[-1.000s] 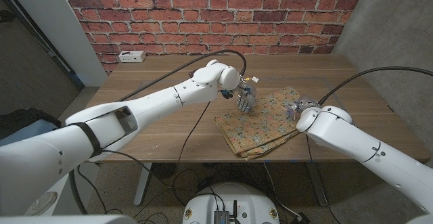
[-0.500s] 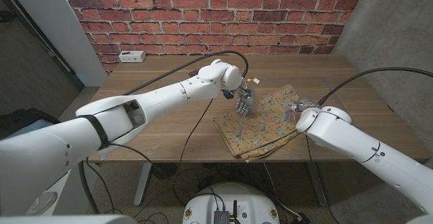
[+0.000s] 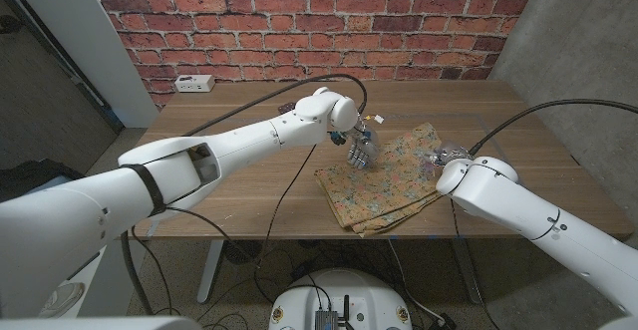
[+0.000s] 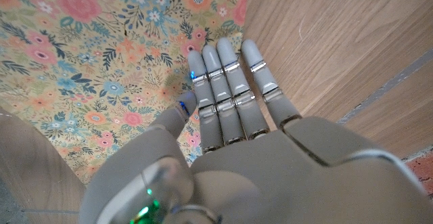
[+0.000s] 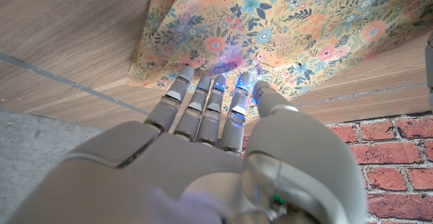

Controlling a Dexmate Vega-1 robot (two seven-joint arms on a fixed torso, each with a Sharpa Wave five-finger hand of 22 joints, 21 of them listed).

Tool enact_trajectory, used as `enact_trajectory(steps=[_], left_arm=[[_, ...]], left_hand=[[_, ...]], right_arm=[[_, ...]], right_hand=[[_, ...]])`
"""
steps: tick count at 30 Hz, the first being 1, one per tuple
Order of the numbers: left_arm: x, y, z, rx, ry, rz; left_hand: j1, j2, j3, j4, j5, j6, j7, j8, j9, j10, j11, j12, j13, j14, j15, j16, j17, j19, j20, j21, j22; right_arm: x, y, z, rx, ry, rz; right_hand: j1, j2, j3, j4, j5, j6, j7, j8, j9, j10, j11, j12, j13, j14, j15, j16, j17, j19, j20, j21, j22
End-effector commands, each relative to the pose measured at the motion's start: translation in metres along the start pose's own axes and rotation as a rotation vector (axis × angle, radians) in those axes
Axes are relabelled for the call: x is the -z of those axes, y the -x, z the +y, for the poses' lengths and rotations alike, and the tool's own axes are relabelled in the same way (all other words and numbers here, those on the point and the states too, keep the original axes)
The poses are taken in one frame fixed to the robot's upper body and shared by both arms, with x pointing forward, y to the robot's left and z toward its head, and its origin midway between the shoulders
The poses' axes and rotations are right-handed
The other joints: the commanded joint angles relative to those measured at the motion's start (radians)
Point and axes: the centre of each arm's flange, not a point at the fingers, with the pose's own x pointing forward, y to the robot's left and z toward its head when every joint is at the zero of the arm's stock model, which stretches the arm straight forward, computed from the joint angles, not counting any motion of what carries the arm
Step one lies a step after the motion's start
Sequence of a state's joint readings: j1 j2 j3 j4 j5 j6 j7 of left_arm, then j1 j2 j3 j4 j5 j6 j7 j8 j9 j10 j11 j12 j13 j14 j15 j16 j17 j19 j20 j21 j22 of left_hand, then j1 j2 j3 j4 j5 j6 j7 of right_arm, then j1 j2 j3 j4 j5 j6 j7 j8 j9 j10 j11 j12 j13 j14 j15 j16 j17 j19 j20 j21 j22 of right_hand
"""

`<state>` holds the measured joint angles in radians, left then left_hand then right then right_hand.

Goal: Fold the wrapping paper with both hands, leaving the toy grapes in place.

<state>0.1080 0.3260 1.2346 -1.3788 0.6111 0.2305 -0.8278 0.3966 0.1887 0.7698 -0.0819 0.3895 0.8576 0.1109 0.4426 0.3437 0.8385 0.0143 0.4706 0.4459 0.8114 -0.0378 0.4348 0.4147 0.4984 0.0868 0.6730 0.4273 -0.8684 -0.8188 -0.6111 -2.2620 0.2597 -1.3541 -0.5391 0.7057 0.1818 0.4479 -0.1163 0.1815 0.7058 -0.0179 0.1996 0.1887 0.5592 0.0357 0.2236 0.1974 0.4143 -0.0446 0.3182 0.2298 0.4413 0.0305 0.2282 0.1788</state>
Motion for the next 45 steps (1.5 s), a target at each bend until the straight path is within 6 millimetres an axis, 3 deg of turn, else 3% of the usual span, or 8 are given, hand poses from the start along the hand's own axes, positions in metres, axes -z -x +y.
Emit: enact_trajectory(steps=[1,13,28,36,40,45], left_arm=[[0.013,0.033,0.011,-0.172,0.126,-0.123],[0.036,0.069,0.002,-0.546,0.277,-0.181],[0.055,0.088,-0.019,-0.772,0.403,-0.188],[0.067,0.095,-0.035,-0.894,0.495,-0.199],[0.072,0.098,-0.042,-0.937,0.533,-0.207],[0.080,0.099,-0.051,-0.964,0.608,-0.222]], left_hand=[[-0.015,-0.017,-0.013,0.016,-0.001,-0.061,0.001,-0.039,-0.009,-0.044,-0.002,-0.012,0.011,-0.034,0.004,-0.027,-0.008,-0.039,0.015,0.008,-0.211],[-0.048,-0.038,-0.025,-0.001,-0.028,-0.180,-0.035,-0.124,-0.046,-0.173,-0.001,-0.101,-0.028,-0.163,0.015,-0.115,-0.065,-0.137,0.049,-0.016,-0.222],[-0.053,-0.047,-0.042,-0.029,-0.050,-0.254,-0.057,-0.179,-0.072,-0.246,0.000,-0.157,-0.056,-0.267,0.028,-0.166,-0.093,-0.185,0.063,-0.031,-0.227],[-0.056,-0.046,-0.069,-0.051,-0.076,-0.409,-0.093,-0.256,-0.101,-0.405,0.006,-0.246,-0.091,-0.390,0.058,-0.219,-0.123,-0.242,0.084,-0.053,-0.231],[-0.060,-0.045,-0.080,-0.052,-0.086,-0.483,-0.107,-0.271,-0.113,-0.461,-0.003,-0.271,-0.106,-0.434,0.065,-0.234,-0.135,-0.270,0.092,-0.065,-0.232],[-0.076,-0.044,-0.092,-0.043,-0.099,-0.556,-0.115,-0.274,-0.124,-0.517,0.009,-0.285,-0.122,-0.497,0.075,-0.250,-0.149,-0.307,0.094,-0.083,-0.234]], right_arm=[[-0.001,0.001,-0.001,0.007,0.002,-0.003],[-0.006,0.003,-0.005,0.030,-0.011,-0.044],[-0.013,0.017,-0.016,0.195,-0.159,-0.233],[-0.016,0.024,-0.018,0.279,-0.218,-0.307],[-0.017,0.024,-0.019,0.292,-0.260,-0.338],[-0.017,0.023,-0.020,0.284,-0.331,-0.395]], right_hand=[[0.007,0.000,0.002,0.004,0.001,0.010,0.002,-0.001,0.001,0.010,0.000,0.000,0.004,0.007,-0.033,-0.002,0.005,0.005,0.005,0.001,0.005],[0.008,0.000,0.002,0.004,0.001,0.014,0.003,-0.001,0.001,0.013,0.002,0.000,0.004,0.010,-0.034,-0.001,0.005,0.006,0.004,0.000,0.005],[0.021,0.001,0.010,-0.005,0.003,0.012,0.007,-0.004,0.001,0.009,0.006,-0.005,0.004,0.002,-0.035,-0.008,0.002,-0.005,0.007,-0.005,0.005],[0.020,-0.003,0.007,-0.005,0.003,-0.040,-0.009,-0.019,0.002,-0.053,-0.013,-0.028,0.005,-0.060,-0.034,-0.035,0.002,-0.046,0.024,-0.021,0.004],[0.014,-0.003,0.002,-0.002,0.002,-0.075,-0.009,-0.024,0.002,-0.092,-0.011,-0.038,0.006,-0.088,-0.034,-0.045,0.004,-0.051,0.027,-0.021,0.004],[0.011,-0.003,0.000,0.000,0.003,-0.098,-0.010,-0.027,0.002,-0.111,-0.005,-0.041,0.006,-0.098,-0.028,-0.049,0.005,-0.049,0.027,-0.020,0.003]])
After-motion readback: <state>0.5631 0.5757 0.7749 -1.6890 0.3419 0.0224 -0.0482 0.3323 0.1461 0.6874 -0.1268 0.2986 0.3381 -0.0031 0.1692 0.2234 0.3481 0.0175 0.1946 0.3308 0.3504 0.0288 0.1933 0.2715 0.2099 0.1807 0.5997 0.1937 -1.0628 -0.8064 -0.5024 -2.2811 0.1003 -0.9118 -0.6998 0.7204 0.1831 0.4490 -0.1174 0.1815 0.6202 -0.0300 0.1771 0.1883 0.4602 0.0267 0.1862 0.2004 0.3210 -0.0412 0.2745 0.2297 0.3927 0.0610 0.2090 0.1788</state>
